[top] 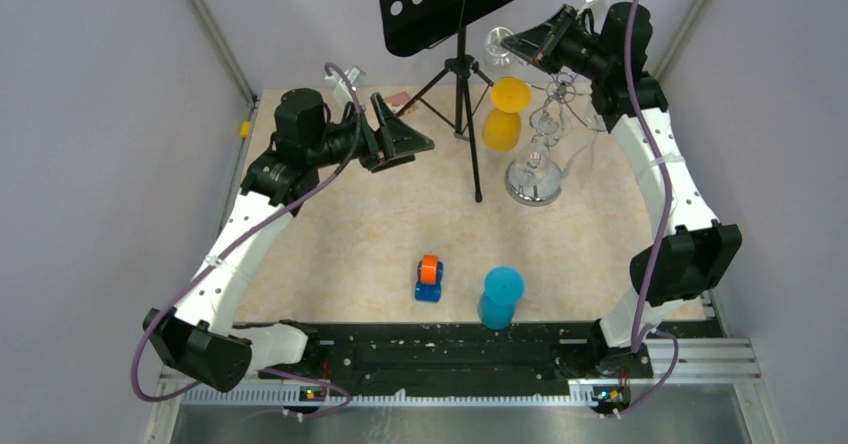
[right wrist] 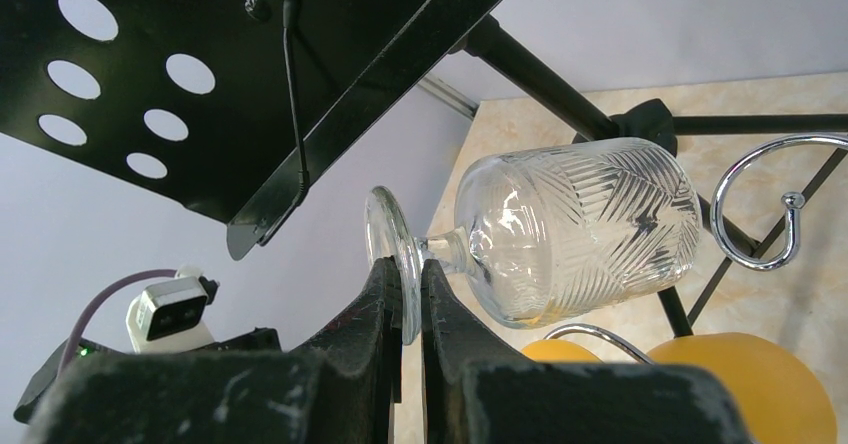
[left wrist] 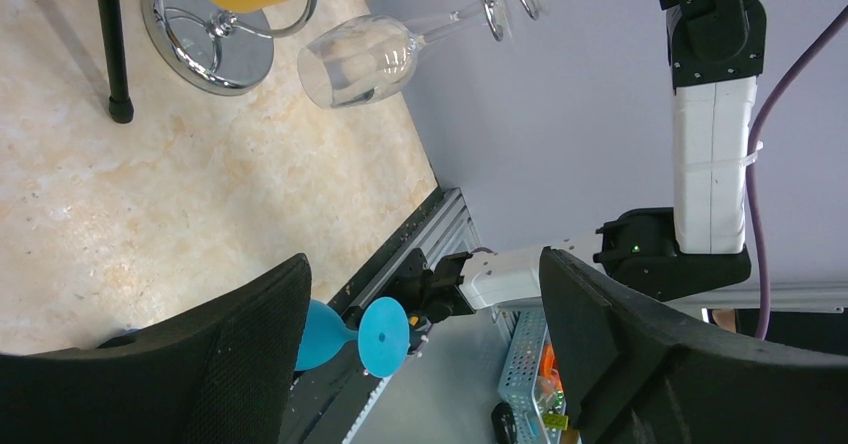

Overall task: Place the wine glass upside down on the wine glass rack
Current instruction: Turn the wine glass upside down at the wine rack.

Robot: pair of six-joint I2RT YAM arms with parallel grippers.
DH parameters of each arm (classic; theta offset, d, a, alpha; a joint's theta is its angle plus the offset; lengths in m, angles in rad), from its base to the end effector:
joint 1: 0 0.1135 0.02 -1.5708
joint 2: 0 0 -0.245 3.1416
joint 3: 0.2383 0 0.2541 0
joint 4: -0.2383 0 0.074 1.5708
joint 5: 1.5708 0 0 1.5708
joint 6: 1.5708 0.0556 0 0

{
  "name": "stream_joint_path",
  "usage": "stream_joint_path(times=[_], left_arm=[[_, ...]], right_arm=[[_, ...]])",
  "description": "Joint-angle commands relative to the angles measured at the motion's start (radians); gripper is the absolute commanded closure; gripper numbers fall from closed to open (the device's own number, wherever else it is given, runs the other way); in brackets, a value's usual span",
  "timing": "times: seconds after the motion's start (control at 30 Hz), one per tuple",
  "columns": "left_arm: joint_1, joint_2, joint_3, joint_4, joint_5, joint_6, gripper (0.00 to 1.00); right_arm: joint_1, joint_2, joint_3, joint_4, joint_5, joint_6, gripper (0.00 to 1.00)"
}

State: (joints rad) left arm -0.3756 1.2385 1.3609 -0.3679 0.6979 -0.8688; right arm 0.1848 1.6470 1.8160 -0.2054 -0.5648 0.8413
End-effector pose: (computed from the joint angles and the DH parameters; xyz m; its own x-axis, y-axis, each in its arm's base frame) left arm 0.2575 -0.1400 0.4064 -0.8034 -0.3121 -0.5071 0.3833 0.3807 -0.8415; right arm 0.3807 0.1014 0.4540 -0.5315 0.5413 -0.6515 -0.4272 0.4929 0.7580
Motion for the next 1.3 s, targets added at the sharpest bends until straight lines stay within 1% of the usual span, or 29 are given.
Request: stream_joint_path(times=[0.0, 0.47, 0.83, 1.27], left_arm=[[0.003, -0.029, -0.012, 0.05, -0.004, -0.007, 0.13], [0.004, -0.025, -0.01, 0.045, -0.002, -0.009, 0.13], [0.005, -0.017, -0.003, 0.049, 0.005, -0.012, 0.13], [0.004, -0.013, 0.004, 0.048, 0.008, -0.013, 0.13]], right_arm=[[-0.006, -0.011, 0.053, 0.126, -0.024, 0.008, 1.0], [-0.007, 0.028, 0.042, 0.087, -0.061, -0.021, 1.0], [-0.011, 0.023, 0.025, 0.044, -0.031, -0.068, 1.0], [-0.042, -0.014, -0.033, 0.001, 0.001, -0.103, 1.0]])
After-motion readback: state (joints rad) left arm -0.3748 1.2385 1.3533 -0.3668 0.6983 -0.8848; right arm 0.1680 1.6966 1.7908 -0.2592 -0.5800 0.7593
